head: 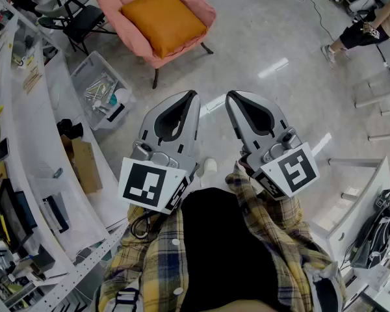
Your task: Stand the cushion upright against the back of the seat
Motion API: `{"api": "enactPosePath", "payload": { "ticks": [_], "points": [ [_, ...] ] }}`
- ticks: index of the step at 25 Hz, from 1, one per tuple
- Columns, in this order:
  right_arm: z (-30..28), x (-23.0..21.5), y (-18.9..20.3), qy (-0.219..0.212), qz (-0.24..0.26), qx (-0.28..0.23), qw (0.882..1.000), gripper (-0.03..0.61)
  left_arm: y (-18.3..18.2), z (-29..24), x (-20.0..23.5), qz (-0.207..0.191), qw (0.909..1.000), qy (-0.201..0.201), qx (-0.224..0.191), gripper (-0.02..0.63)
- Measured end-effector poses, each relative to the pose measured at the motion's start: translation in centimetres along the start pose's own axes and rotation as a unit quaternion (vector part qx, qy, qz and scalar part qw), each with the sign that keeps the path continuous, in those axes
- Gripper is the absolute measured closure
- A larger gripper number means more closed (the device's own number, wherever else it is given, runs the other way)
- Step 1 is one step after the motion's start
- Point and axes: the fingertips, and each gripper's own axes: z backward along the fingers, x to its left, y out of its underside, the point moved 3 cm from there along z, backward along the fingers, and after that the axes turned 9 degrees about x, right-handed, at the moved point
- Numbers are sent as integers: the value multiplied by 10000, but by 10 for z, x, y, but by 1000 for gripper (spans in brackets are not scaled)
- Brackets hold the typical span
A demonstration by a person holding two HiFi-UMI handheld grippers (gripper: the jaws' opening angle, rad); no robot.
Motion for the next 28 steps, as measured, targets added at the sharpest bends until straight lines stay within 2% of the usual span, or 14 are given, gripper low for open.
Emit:
{"api": "enactPosePath", "payload": {
  "ticks": [19,28],
  "points": [
    [18,-27,7,158,-200,-99,9996,560,13,-23,-11,97,9999,-128,41,609],
    [40,-48,21,195,-337,-10,9992,560,18,-23,-19,152,9990,-432,18,609]
  ]
}}
